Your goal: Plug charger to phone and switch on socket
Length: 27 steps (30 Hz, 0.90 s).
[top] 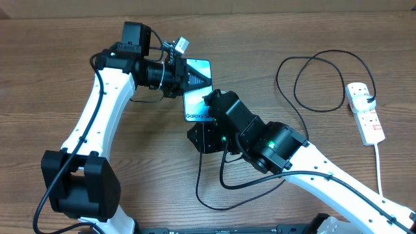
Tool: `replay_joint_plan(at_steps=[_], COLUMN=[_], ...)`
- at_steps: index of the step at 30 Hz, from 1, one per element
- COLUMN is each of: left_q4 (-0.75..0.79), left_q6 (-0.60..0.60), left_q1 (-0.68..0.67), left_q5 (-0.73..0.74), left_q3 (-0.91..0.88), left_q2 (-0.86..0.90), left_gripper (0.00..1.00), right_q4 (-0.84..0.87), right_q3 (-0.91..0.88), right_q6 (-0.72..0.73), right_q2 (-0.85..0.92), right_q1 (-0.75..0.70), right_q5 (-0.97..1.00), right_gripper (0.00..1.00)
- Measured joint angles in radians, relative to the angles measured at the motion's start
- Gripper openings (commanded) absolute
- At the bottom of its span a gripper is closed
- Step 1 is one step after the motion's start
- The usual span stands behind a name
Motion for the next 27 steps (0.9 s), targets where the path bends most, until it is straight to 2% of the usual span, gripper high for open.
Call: replay_joint_plan(at_steps=[2, 4, 20, 25, 27], left_q4=[0.0, 0.0, 0.008, 0.008, 0.008], left_q6=[0.0, 0.0, 0.0, 0.0, 0.0], left_q1=[0.0, 0.0, 0.0, 0.0, 0.0], left_q5=[0.0, 0.0, 0.0, -0.001, -0.002], left_q3=[0.0, 0.0, 0.0, 0.0, 0.0], left_q2=[0.0, 0.0, 0.0, 0.0, 0.0], left_gripper=[0.04, 0.04, 0.04, 0.04, 0.04], right_q4=[0.0, 0.0, -0.011, -0.012, -0.011], right_q3=[0.0, 0.0, 0.0, 0.0, 0.0], right_q6=[0.0, -0.001, 0.001, 0.0, 0.002], right_q2=[0.0, 0.0, 0.0, 0.0, 0.0], right_q1=[0.0, 0.0, 0.0, 0.0, 0.0], right_q5=[0.008, 0.016, 0.013, 0.008, 0.006], right_gripper=[0.4, 0.33, 0.31, 0.16, 0.14])
